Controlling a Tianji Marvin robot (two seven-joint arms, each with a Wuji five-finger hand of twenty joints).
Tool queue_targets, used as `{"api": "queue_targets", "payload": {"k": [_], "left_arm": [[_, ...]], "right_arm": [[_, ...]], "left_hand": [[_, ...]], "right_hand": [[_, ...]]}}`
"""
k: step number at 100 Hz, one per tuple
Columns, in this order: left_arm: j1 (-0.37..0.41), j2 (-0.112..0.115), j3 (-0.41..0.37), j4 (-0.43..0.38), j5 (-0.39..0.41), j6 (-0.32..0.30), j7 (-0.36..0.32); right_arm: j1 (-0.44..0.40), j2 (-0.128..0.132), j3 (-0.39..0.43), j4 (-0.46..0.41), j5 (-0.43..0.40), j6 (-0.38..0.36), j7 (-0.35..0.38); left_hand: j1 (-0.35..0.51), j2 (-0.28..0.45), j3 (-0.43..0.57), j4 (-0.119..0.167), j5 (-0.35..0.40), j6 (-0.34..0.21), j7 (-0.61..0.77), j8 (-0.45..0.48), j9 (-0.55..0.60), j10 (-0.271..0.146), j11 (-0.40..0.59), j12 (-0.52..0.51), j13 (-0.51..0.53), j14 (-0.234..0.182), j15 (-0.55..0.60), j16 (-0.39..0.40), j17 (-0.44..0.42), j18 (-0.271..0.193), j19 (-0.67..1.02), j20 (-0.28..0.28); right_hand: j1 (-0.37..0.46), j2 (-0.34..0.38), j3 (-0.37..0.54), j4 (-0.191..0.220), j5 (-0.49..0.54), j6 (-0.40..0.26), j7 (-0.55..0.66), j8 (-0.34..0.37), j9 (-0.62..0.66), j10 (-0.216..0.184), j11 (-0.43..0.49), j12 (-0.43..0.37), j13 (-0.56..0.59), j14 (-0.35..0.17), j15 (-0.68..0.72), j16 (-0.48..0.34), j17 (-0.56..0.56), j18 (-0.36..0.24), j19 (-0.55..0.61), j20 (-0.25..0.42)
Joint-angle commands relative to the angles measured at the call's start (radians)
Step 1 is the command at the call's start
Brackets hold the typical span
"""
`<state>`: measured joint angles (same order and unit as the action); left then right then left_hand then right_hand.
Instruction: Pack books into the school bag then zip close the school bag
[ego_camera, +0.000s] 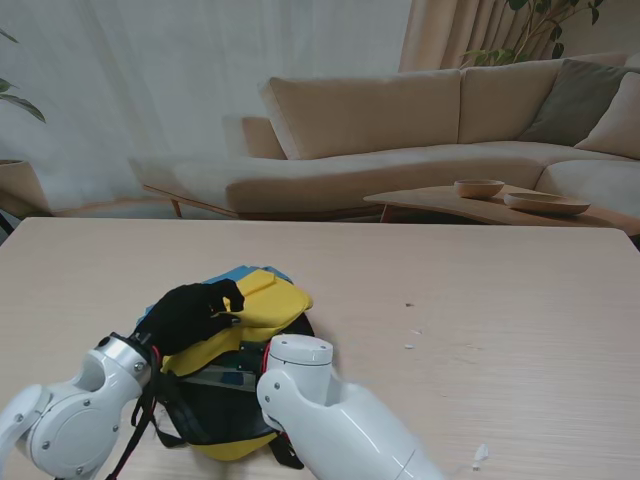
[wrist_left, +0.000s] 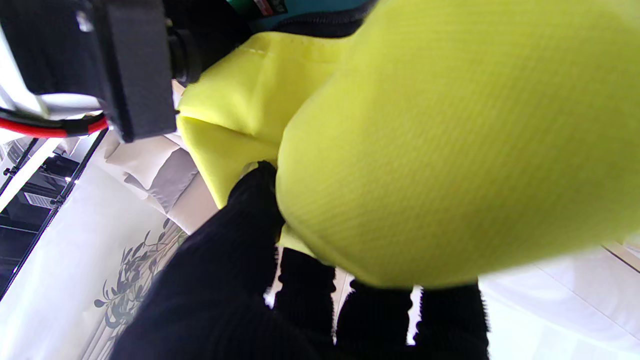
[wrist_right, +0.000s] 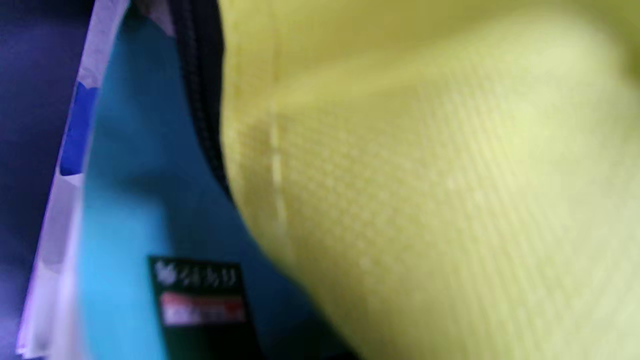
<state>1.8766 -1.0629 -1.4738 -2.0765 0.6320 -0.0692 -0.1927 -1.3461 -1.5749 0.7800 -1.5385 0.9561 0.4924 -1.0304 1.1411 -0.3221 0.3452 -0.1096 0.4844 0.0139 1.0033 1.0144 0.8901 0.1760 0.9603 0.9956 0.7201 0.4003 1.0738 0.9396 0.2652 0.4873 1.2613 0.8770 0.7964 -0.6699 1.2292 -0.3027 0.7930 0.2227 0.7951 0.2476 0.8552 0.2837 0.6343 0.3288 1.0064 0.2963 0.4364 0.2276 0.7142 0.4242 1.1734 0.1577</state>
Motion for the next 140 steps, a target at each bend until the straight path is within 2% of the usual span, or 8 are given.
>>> {"api": "queue_targets", "payload": {"k": [1, 11, 34, 57, 75, 120, 130, 140], "left_arm": [[0.01, -0.007, -0.002, -0.019, -0.005, -0.005, -0.012], [0.012, -0.007, -0.003, -0.02, -0.006, -0.007, -0.009], [0.012, -0.007, -0.003, -0.019, -0.004, -0.005, -0.007], [0.008, -0.008, -0.001, -0.02, -0.002, 0.005, -0.007], [0.0, -0.008, 0.001, -0.018, -0.001, 0.013, -0.01], [-0.018, -0.007, 0.003, -0.01, 0.003, 0.034, -0.015], [-0.024, -0.007, 0.004, -0.007, 0.0, 0.035, -0.017], [-0.027, -0.006, 0.008, -0.007, -0.001, 0.037, -0.021]], "right_arm": [[-0.013, -0.015, 0.0, -0.013, -0.025, 0.025, 0.045], [-0.024, -0.019, 0.008, -0.02, -0.066, 0.057, 0.061], [-0.056, -0.011, 0.037, -0.055, -0.161, 0.111, 0.119], [-0.099, 0.012, 0.063, -0.12, -0.294, 0.159, 0.224], [-0.13, 0.038, 0.08, -0.181, -0.331, 0.175, 0.281], [-0.197, 0.087, 0.147, -0.303, -0.287, 0.217, 0.33], [-0.192, 0.083, 0.15, -0.297, -0.295, 0.242, 0.345], [-0.18, 0.063, 0.137, -0.268, -0.332, 0.258, 0.334]], "left_hand": [[0.059, 0.062, 0.088, -0.008, 0.029, -0.073, 0.187, 0.097, 0.025, -0.044, 0.05, -0.001, 0.01, 0.007, 0.018, 0.001, -0.008, 0.036, 0.044, 0.019], [0.059, 0.062, 0.088, -0.008, 0.029, -0.073, 0.187, 0.097, 0.025, -0.042, 0.049, -0.002, 0.011, 0.008, 0.019, 0.001, -0.009, 0.036, 0.044, 0.019], [0.058, 0.061, 0.088, -0.008, 0.029, -0.073, 0.187, 0.097, 0.025, -0.042, 0.05, -0.001, 0.011, 0.008, 0.019, 0.002, -0.009, 0.037, 0.044, 0.02], [0.058, 0.062, 0.088, -0.007, 0.03, -0.073, 0.187, 0.097, 0.025, -0.043, 0.051, -0.001, 0.011, 0.007, 0.02, 0.003, -0.009, 0.038, 0.044, 0.02], [0.058, 0.061, 0.089, -0.007, 0.029, -0.073, 0.187, 0.097, 0.025, -0.042, 0.052, -0.001, 0.011, 0.008, 0.021, 0.003, -0.009, 0.039, 0.044, 0.021], [0.058, 0.061, 0.089, -0.007, 0.03, -0.073, 0.187, 0.097, 0.024, -0.042, 0.054, -0.002, 0.011, 0.009, 0.022, 0.004, -0.009, 0.038, 0.045, 0.022], [0.058, 0.062, 0.09, -0.007, 0.03, -0.073, 0.187, 0.097, 0.024, -0.043, 0.054, -0.002, 0.01, 0.008, 0.022, 0.004, -0.009, 0.037, 0.045, 0.022], [0.057, 0.06, 0.089, -0.008, 0.029, -0.073, 0.187, 0.097, 0.025, -0.042, 0.055, -0.002, 0.011, 0.007, 0.022, 0.004, -0.008, 0.039, 0.045, 0.022]], "right_hand": [[-0.001, -0.014, -0.021, 0.082, -0.043, -0.072, -0.021, -0.029, -0.068, 0.007, 0.016, 0.015, -0.059, -0.002, -0.057, -0.008, -0.013, -0.04, -0.014, -0.023], [-0.122, -0.086, 0.043, 0.185, -0.094, -0.038, -0.112, 0.069, -0.147, 0.023, 0.052, 0.027, -0.104, 0.003, -0.079, -0.003, -0.04, -0.047, -0.03, -0.009], [-0.169, -0.112, 0.015, 0.18, -0.289, 0.023, -0.136, 0.036, -0.353, 0.062, 0.059, 0.029, -0.242, 0.012, -0.185, -0.04, -0.136, -0.085, -0.124, -0.016], [-0.203, -0.181, -0.011, 0.162, -0.432, 0.057, -0.246, -0.084, -0.574, 0.056, 0.054, 0.01, -0.376, -0.012, -0.396, -0.145, -0.177, -0.141, -0.451, -0.183], [-0.218, -0.153, -0.026, 0.162, -0.492, 0.063, -0.285, -0.115, -0.659, 0.043, 0.056, 0.002, -0.458, -0.024, -0.416, -0.154, -0.219, -0.16, -0.566, -0.19], [-0.214, -0.077, -0.021, 0.179, -0.469, 0.069, -0.322, -0.144, -0.655, 0.056, 0.048, -0.009, -0.454, -0.006, -0.412, -0.155, -0.213, -0.136, -0.584, -0.183], [-0.033, 0.019, 0.017, 0.196, -0.379, 0.053, -0.31, -0.138, -0.562, 0.061, 0.047, -0.007, -0.363, 0.001, -0.389, -0.147, -0.145, -0.123, -0.507, -0.177], [0.01, 0.026, 0.125, 0.196, -0.256, 0.035, -0.271, -0.107, -0.389, 0.072, 0.035, 0.0, -0.206, 0.017, -0.321, -0.114, -0.032, -0.093, -0.333, -0.179]]}}
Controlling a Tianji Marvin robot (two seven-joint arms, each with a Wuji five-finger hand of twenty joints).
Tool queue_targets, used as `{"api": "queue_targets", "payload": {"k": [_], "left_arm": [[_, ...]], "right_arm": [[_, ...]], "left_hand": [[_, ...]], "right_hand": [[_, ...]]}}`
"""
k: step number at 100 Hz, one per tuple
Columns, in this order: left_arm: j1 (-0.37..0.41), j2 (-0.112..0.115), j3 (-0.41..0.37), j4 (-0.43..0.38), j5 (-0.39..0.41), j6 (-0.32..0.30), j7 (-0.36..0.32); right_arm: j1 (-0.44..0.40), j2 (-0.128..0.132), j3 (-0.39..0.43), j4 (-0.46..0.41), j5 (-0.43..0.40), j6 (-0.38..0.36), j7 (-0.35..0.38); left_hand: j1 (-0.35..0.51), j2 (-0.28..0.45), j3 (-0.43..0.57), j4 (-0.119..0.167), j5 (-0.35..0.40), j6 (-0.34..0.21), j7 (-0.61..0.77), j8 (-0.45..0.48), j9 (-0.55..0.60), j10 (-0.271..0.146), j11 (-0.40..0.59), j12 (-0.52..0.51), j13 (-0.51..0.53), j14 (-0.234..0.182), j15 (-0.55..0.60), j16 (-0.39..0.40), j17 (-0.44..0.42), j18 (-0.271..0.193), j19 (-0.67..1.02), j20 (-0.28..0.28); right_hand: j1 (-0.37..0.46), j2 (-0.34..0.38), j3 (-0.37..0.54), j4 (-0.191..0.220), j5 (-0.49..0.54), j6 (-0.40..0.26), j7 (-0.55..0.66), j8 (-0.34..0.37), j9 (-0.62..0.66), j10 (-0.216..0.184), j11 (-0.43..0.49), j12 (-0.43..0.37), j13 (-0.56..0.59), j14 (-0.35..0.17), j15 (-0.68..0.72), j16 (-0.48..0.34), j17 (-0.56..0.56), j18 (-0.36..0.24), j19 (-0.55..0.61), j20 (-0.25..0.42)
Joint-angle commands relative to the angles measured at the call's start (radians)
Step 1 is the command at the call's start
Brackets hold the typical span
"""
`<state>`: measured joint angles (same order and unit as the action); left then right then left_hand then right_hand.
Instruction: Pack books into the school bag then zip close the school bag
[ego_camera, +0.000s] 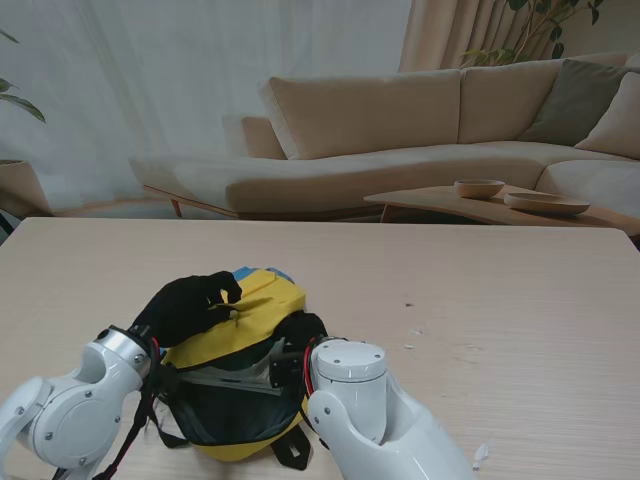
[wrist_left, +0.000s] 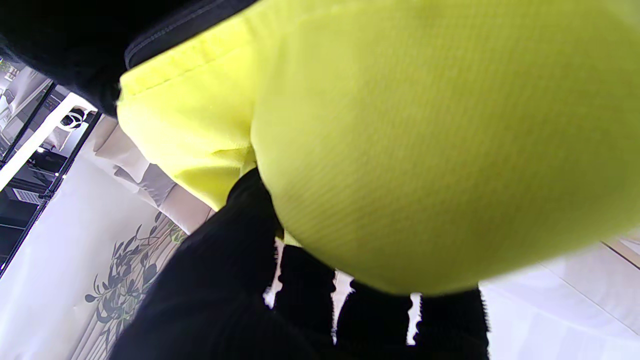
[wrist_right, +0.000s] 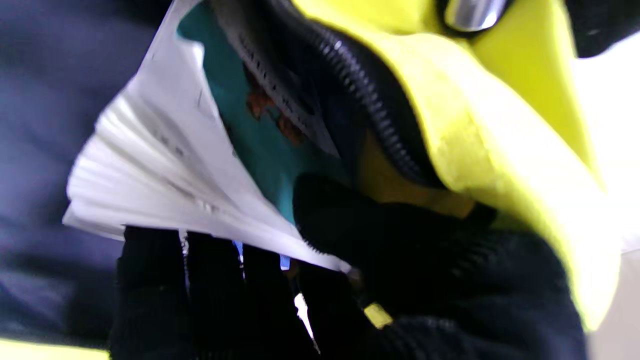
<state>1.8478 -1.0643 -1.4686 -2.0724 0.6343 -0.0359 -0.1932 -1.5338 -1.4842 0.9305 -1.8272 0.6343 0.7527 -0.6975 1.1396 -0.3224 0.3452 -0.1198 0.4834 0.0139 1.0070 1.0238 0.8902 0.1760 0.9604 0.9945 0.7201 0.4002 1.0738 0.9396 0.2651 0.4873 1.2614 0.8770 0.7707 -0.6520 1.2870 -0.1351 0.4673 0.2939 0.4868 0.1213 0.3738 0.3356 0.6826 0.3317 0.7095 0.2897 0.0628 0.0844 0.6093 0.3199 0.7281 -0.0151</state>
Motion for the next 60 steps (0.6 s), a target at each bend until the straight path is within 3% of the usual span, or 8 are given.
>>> {"api": "queue_targets", "payload": {"k": [1, 12, 23, 30, 42, 60], "left_arm": [[0.001, -0.005, 0.003, -0.011, -0.003, 0.004, -0.021], [0.001, -0.005, 0.003, -0.01, -0.004, 0.0, -0.019], [0.005, -0.005, 0.0, -0.011, -0.003, -0.006, -0.019], [0.007, -0.005, -0.001, -0.011, -0.002, -0.011, -0.017], [0.012, -0.005, -0.002, -0.012, -0.001, -0.015, -0.016], [0.017, -0.005, -0.001, -0.013, -0.001, -0.016, -0.014]], "right_arm": [[0.009, -0.03, -0.015, 0.024, -0.012, -0.001, 0.0], [0.03, -0.05, -0.027, 0.064, -0.026, 0.007, -0.02], [0.047, -0.065, -0.036, 0.101, -0.035, 0.011, -0.034], [0.059, -0.072, -0.042, 0.124, -0.045, 0.011, -0.036], [0.075, -0.087, -0.056, 0.155, -0.033, -0.006, -0.072], [0.094, -0.106, -0.082, 0.193, -0.008, -0.044, -0.124]], "left_hand": [[0.059, 0.061, 0.089, 0.003, 0.03, -0.073, 0.184, 0.088, 0.025, -0.042, 0.054, -0.001, 0.011, 0.007, 0.022, 0.004, -0.008, 0.039, 0.045, 0.022], [0.059, 0.06, 0.089, 0.003, 0.03, -0.073, 0.184, 0.088, 0.024, -0.041, 0.054, -0.002, 0.011, 0.008, 0.022, 0.004, -0.008, 0.038, 0.045, 0.022], [0.057, 0.06, 0.089, 0.003, 0.03, -0.073, 0.184, 0.088, 0.023, -0.043, 0.054, -0.002, 0.011, 0.007, 0.022, 0.004, -0.008, 0.039, 0.044, 0.023], [0.058, 0.06, 0.089, 0.003, 0.03, -0.073, 0.184, 0.088, 0.024, -0.041, 0.055, -0.002, 0.011, 0.008, 0.023, 0.004, -0.009, 0.038, 0.044, 0.023], [0.058, 0.059, 0.089, 0.003, 0.03, -0.073, 0.184, 0.088, 0.024, -0.041, 0.054, -0.003, 0.012, 0.007, 0.023, 0.004, -0.008, 0.037, 0.045, 0.023], [0.058, 0.059, 0.09, 0.003, 0.03, -0.073, 0.184, 0.088, 0.025, -0.04, 0.054, -0.003, 0.012, 0.009, 0.023, 0.004, -0.008, 0.039, 0.044, 0.023]], "right_hand": [[0.038, 0.008, 0.071, 0.029, 0.083, -0.04, 0.043, 0.022, 0.111, 0.019, -0.012, -0.001, 0.107, 0.024, 0.064, 0.035, 0.086, 0.013, 0.13, -0.005], [0.051, -0.005, 0.115, 0.028, 0.228, -0.065, 0.109, 0.061, 0.315, 0.016, -0.037, -0.002, 0.227, 0.04, 0.228, 0.11, 0.188, 0.038, 0.335, 0.005], [0.055, -0.03, 0.14, 0.024, 0.404, -0.098, 0.149, 0.077, 0.522, 0.007, -0.11, -0.035, 0.347, 0.056, 0.319, 0.131, 0.292, 0.055, 0.469, 0.004], [0.076, -0.087, 0.15, -0.049, 0.478, -0.126, 0.214, 0.041, 0.626, -0.012, -0.149, -0.054, 0.396, 0.057, 0.365, 0.132, 0.341, 0.06, 0.519, -0.002], [0.087, -0.119, 0.156, -0.073, 0.523, -0.134, 0.252, 0.033, 0.69, -0.018, -0.183, -0.075, 0.419, 0.064, 0.387, 0.132, 0.36, 0.065, 0.542, -0.002], [0.083, -0.113, 0.156, -0.072, 0.523, -0.126, 0.222, 0.019, 0.687, -0.017, -0.207, -0.082, 0.41, 0.062, 0.362, 0.118, 0.354, 0.058, 0.531, -0.007]]}}
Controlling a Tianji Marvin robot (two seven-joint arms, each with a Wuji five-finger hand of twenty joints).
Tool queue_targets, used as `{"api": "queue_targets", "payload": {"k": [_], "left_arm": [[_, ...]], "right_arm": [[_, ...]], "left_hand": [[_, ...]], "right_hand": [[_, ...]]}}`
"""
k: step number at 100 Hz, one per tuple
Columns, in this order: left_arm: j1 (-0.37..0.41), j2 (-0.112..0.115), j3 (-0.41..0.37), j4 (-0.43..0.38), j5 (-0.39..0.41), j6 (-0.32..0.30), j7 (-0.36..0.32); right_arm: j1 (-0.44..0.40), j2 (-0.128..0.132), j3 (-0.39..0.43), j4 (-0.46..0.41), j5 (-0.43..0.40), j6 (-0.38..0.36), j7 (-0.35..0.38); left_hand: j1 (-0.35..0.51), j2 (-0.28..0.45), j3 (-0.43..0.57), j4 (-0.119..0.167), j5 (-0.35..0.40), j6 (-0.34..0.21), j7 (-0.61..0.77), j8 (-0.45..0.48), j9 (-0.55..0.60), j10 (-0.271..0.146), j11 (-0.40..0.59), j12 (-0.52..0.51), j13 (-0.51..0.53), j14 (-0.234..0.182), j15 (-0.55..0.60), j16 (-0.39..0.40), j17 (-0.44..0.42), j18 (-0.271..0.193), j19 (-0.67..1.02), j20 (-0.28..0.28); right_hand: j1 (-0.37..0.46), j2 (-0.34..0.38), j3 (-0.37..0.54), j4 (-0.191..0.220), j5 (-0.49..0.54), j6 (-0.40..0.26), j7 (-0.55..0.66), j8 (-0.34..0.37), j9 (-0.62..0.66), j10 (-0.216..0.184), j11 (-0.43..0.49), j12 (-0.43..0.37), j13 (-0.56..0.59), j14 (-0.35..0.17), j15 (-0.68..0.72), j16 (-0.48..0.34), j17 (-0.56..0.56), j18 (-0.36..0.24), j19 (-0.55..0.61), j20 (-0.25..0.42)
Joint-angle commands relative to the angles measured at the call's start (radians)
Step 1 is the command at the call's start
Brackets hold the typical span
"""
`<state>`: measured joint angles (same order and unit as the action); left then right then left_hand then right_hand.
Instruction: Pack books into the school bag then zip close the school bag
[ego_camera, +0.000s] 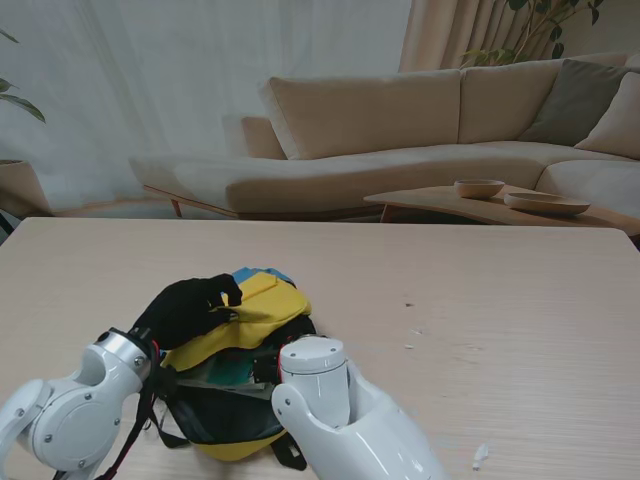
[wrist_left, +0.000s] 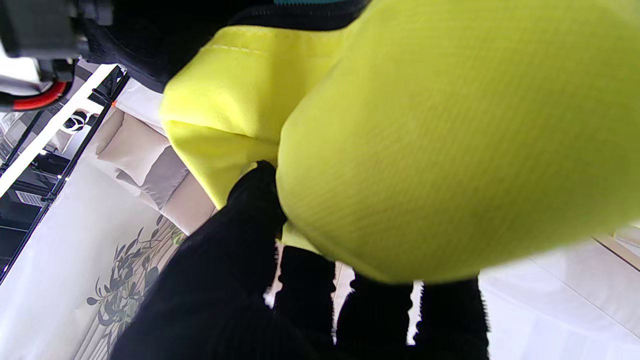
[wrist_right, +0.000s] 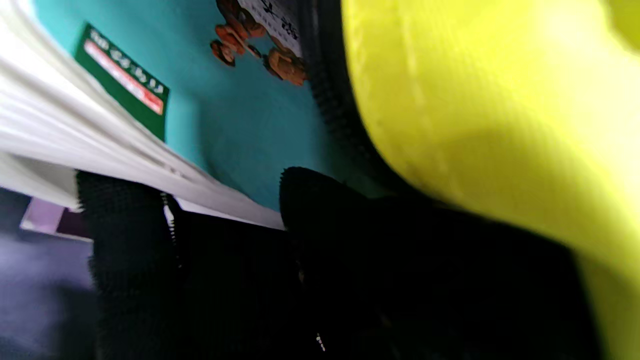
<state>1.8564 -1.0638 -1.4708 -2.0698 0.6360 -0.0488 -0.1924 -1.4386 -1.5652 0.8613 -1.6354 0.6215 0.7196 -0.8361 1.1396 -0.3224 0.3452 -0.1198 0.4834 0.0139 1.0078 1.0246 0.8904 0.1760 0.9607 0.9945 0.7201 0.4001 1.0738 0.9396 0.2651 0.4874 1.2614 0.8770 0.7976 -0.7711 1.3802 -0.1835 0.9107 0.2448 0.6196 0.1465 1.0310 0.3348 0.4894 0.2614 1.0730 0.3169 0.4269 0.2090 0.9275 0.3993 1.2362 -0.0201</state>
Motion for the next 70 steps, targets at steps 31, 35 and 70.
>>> {"api": "queue_targets", "payload": {"k": [31, 35, 70], "left_arm": [[0.009, -0.007, 0.001, -0.015, 0.0, 0.005, -0.01], [0.008, -0.007, 0.002, -0.014, -0.001, 0.006, -0.009], [-0.007, -0.006, 0.006, -0.007, 0.005, 0.023, -0.014]], "right_arm": [[-0.033, 0.017, 0.006, -0.064, 0.005, -0.012, 0.085], [-0.042, 0.026, 0.013, -0.078, -0.005, -0.008, 0.105], [-0.114, 0.09, 0.069, -0.194, -0.05, 0.006, 0.217]], "left_hand": [[0.057, 0.06, 0.091, 0.003, 0.03, -0.073, 0.183, 0.087, 0.024, -0.04, 0.054, -0.003, 0.012, 0.008, 0.023, 0.004, -0.007, 0.038, 0.044, 0.023], [0.057, 0.059, 0.091, 0.003, 0.03, -0.073, 0.183, 0.087, 0.024, -0.04, 0.055, -0.003, 0.012, 0.009, 0.023, 0.004, -0.008, 0.038, 0.044, 0.023], [0.056, 0.058, 0.092, 0.002, 0.03, -0.073, 0.183, 0.087, 0.025, -0.041, 0.055, -0.003, 0.013, 0.009, 0.024, 0.004, -0.007, 0.039, 0.045, 0.024]], "right_hand": [[-0.076, 0.021, -0.105, 0.073, -0.193, 0.03, -0.396, 0.144, -0.501, 0.03, 0.112, 0.071, -0.291, 0.033, -0.258, -0.065, -0.234, -0.008, -0.348, -0.022], [-0.109, 0.006, -0.104, 0.07, -0.257, 0.035, -0.442, 0.135, -0.594, 0.027, 0.137, 0.077, -0.357, 0.022, -0.29, -0.078, -0.28, -0.026, -0.412, -0.02], [-0.195, 0.004, -0.127, 0.06, -0.459, 0.046, -0.633, 0.004, -0.868, -0.03, 0.083, 0.012, -0.619, -0.057, -0.424, -0.147, -0.493, -0.151, -0.727, -0.008]]}}
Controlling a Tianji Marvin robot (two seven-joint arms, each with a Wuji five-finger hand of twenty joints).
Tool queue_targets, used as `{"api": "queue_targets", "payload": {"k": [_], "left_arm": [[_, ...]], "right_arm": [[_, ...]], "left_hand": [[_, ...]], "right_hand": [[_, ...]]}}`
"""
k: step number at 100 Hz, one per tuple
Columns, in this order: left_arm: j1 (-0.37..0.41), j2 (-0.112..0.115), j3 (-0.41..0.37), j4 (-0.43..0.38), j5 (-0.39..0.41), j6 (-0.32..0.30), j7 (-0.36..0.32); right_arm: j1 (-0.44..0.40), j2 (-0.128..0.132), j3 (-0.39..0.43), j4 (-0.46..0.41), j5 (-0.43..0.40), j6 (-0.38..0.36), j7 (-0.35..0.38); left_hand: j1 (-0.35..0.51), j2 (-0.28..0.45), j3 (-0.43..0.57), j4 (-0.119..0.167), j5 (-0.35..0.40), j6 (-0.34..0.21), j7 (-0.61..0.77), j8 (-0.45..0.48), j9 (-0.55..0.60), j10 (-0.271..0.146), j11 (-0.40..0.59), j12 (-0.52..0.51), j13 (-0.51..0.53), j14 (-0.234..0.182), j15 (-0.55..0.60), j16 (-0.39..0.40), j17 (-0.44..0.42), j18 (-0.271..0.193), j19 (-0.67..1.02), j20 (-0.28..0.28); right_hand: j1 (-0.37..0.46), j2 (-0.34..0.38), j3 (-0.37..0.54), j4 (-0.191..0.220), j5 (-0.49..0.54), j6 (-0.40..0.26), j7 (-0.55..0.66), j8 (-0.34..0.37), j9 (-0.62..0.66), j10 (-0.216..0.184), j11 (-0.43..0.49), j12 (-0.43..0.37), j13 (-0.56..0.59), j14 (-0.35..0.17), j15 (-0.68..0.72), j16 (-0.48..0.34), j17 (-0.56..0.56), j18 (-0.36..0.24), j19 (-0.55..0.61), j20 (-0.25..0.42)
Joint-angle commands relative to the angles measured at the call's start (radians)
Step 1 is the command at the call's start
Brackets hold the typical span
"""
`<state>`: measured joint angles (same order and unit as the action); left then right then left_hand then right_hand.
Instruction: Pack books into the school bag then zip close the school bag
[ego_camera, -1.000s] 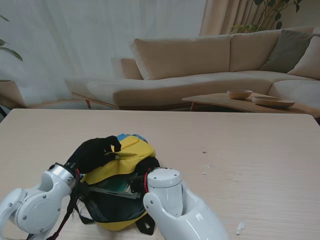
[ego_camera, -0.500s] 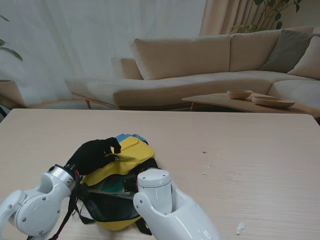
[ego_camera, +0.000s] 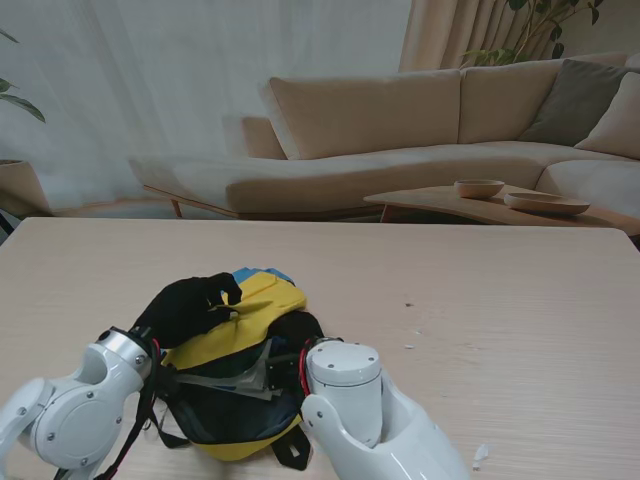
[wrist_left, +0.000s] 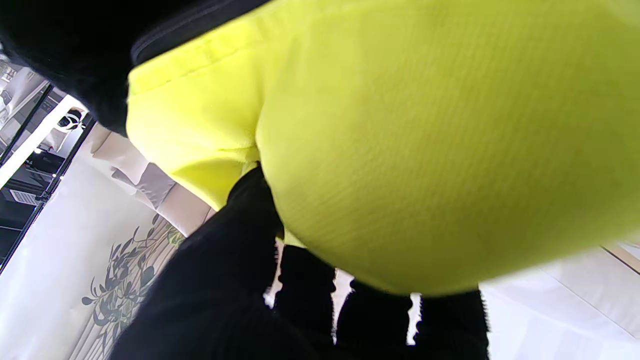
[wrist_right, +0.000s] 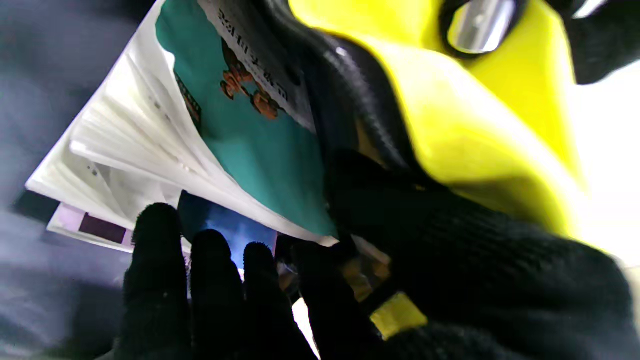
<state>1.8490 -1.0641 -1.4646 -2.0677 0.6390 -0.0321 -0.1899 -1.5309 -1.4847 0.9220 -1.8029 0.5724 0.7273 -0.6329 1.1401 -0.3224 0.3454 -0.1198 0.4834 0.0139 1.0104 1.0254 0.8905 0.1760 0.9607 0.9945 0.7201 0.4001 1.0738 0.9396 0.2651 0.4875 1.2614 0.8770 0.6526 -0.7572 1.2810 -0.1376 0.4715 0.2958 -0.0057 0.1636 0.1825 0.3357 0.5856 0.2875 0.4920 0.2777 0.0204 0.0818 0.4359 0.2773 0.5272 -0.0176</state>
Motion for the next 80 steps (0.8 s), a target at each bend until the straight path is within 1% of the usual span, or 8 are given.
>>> {"api": "queue_targets", "payload": {"k": [1, 20, 44, 50, 61, 70, 74, 80], "left_arm": [[0.0, -0.006, 0.0, -0.008, 0.003, 0.006, -0.016], [-0.015, -0.005, 0.003, 0.003, 0.0, 0.015, -0.025], [-0.027, -0.002, 0.005, 0.012, -0.007, 0.024, -0.041], [-0.029, -0.001, 0.005, 0.011, -0.006, 0.026, -0.046], [-0.03, 0.002, 0.008, 0.008, -0.003, 0.037, -0.066], [-0.026, 0.004, 0.009, 0.007, 0.011, 0.045, -0.077], [-0.023, 0.005, 0.011, 0.004, 0.012, 0.055, -0.081], [-0.017, 0.006, 0.014, -0.002, 0.011, 0.071, -0.091]], "right_arm": [[-0.024, 0.011, 0.01, -0.03, -0.001, -0.002, 0.016], [-0.079, 0.051, 0.061, -0.097, 0.001, -0.004, 0.071], [-0.178, 0.124, 0.165, -0.191, 0.021, -0.018, 0.205], [-0.207, 0.145, 0.192, -0.212, 0.024, -0.021, 0.256], [-0.259, 0.183, 0.238, -0.245, 0.004, -0.05, 0.349], [-0.286, 0.206, 0.269, -0.257, -0.023, -0.081, 0.409], [-0.295, 0.216, 0.28, -0.261, -0.041, -0.095, 0.433], [-0.305, 0.228, 0.289, -0.263, -0.078, -0.128, 0.461]], "left_hand": [[0.056, 0.059, 0.092, 0.003, 0.03, -0.073, 0.181, 0.086, 0.025, -0.041, 0.055, -0.003, 0.013, 0.009, 0.024, 0.004, -0.007, 0.039, 0.045, 0.024], [0.055, 0.058, 0.093, 0.002, 0.03, -0.073, 0.181, 0.086, 0.024, -0.043, 0.056, -0.003, 0.013, 0.007, 0.024, 0.004, -0.007, 0.038, 0.044, 0.024], [0.054, 0.058, 0.093, 0.002, 0.03, -0.073, 0.181, 0.086, 0.025, -0.04, 0.056, -0.004, 0.011, 0.008, 0.023, 0.004, -0.008, 0.037, 0.044, 0.024], [0.054, 0.057, 0.092, 0.002, 0.03, -0.073, 0.181, 0.086, 0.023, -0.04, 0.055, -0.005, 0.01, 0.008, 0.023, 0.004, -0.009, 0.037, 0.044, 0.024], [0.051, 0.052, 0.092, 0.002, 0.03, -0.075, 0.173, 0.08, 0.023, -0.036, 0.051, -0.007, 0.009, 0.011, 0.022, 0.004, -0.011, 0.037, 0.043, 0.023], [0.05, 0.046, 0.091, 0.002, 0.029, -0.075, 0.161, 0.07, 0.022, -0.033, 0.047, -0.009, 0.005, 0.012, 0.018, 0.003, -0.014, 0.035, 0.04, 0.022], [0.05, 0.044, 0.091, 0.002, 0.031, -0.073, 0.152, 0.06, 0.021, -0.029, 0.043, -0.012, 0.002, 0.015, 0.014, 0.001, -0.018, 0.034, 0.037, 0.021], [0.05, 0.034, 0.089, 0.002, 0.031, -0.061, 0.127, 0.029, 0.02, -0.017, 0.026, -0.02, -0.004, 0.025, 0.001, -0.005, -0.026, 0.037, 0.031, 0.017]], "right_hand": [[-0.05, -0.009, -0.028, 0.014, -0.018, -0.005, -0.007, -0.014, -0.019, -0.032, -0.012, -0.014, -0.037, -0.017, -0.017, -0.019, -0.001, -0.028, -0.018, -0.01], [-0.022, 0.032, -0.049, 0.016, 0.019, -0.005, 0.005, -0.022, -0.019, -0.024, 0.054, 0.017, -0.005, -0.006, -0.009, -0.017, 0.013, -0.015, -0.021, -0.005], [-0.028, 0.052, -0.061, 0.019, 0.067, -0.009, 0.042, 0.003, 0.036, -0.027, 0.072, 0.022, 0.027, -0.002, 0.032, 0.005, 0.033, -0.002, 0.005, -0.004], [-0.028, 0.06, -0.072, 0.021, 0.075, -0.018, 0.062, 0.021, 0.057, -0.036, 0.067, 0.022, 0.014, -0.009, 0.073, 0.03, 0.034, -0.004, 0.011, -0.005], [-0.039, 0.064, -0.076, 0.022, 0.094, -0.039, 0.111, 0.081, 0.111, -0.05, 0.063, 0.029, -0.028, -0.014, 0.23, 0.12, 0.039, 0.013, 0.044, -0.001], [-0.051, 0.075, -0.087, 0.024, 0.102, -0.051, 0.141, 0.136, 0.137, -0.06, 0.073, 0.038, -0.062, -0.025, 0.334, 0.175, -0.038, 0.03, 0.219, 0.051], [-0.062, 0.081, -0.093, 0.026, 0.104, -0.061, 0.166, 0.171, 0.148, -0.069, 0.087, 0.045, -0.07, -0.031, 0.367, 0.192, -0.103, 0.053, 0.344, 0.125], [-0.071, 0.088, -0.099, 0.029, 0.099, -0.074, 0.205, 0.214, 0.159, -0.08, 0.11, 0.056, -0.073, -0.037, 0.411, 0.214, -0.176, 0.045, 0.494, 0.242]]}}
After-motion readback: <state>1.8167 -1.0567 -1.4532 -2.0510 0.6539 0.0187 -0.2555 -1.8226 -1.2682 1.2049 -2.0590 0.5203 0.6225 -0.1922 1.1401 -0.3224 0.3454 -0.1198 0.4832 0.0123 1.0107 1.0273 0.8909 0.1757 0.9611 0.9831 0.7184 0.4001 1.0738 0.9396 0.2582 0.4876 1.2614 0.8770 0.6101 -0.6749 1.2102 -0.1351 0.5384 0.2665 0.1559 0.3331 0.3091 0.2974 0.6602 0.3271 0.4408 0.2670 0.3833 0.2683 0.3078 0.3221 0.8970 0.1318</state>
